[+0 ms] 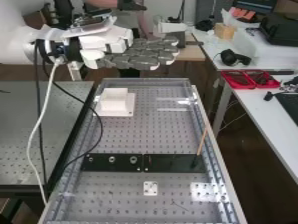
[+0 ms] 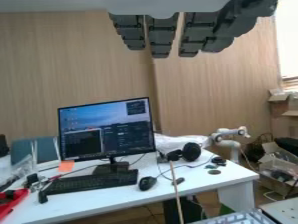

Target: Grab the pcb board and place it in the clear container

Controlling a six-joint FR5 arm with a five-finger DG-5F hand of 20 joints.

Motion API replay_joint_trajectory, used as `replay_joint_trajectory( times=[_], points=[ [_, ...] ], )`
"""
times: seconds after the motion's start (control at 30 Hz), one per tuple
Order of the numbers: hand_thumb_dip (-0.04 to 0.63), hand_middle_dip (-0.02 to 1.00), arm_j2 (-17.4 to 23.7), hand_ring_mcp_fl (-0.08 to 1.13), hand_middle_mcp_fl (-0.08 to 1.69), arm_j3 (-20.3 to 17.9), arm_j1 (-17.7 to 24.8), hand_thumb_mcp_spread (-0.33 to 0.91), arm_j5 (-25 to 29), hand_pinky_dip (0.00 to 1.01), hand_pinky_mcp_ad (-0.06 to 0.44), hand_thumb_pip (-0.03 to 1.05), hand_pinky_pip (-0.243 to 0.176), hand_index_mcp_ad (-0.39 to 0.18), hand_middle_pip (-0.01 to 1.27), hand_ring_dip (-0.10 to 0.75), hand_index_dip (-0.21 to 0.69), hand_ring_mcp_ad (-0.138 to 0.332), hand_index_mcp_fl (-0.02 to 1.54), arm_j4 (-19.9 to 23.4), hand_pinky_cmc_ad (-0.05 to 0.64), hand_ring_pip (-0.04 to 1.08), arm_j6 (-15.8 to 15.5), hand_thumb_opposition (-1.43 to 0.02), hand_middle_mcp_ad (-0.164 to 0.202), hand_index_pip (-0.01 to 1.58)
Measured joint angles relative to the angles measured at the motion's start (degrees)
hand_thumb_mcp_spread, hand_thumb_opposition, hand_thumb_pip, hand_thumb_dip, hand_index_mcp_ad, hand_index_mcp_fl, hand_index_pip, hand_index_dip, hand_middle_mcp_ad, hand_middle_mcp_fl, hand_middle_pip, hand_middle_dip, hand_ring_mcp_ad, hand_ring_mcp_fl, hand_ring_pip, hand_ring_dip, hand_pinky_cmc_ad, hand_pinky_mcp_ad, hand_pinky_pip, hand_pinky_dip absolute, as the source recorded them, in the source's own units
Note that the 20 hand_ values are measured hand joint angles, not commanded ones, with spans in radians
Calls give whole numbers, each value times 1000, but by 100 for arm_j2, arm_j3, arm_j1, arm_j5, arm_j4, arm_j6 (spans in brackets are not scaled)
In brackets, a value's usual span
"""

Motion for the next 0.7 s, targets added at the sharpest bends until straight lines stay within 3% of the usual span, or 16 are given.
replay_joint_trajectory(
  times=[0.17,0.23,0.27,0.43,0.53,0.7],
  points=[
    [0,26,-246,7,12,-134,-54,3,152,23,35,42,-9,16,12,12,3,80,21,223,30,12,20,-3,49,5],
    [37,21,-321,2,37,-178,-76,188,185,75,35,304,-9,16,40,12,3,93,120,303,37,10,38,-176,51,37],
    [51,33,-362,2,37,-206,-90,239,196,101,37,346,-12,12,58,12,14,87,145,351,49,9,51,-241,47,52],
    [66,80,-506,0,58,-310,-160,353,168,216,82,332,-30,-19,87,12,16,138,225,464,138,38,146,-543,49,66],
    [66,96,-570,0,91,-381,-218,374,85,246,119,333,-42,-21,101,12,31,154,239,493,162,61,226,-618,49,87],
    [70,106,-713,0,101,-553,-346,386,-92,274,136,368,-59,-17,106,12,33,176,278,708,201,73,313,-667,47,87]
  ],
)
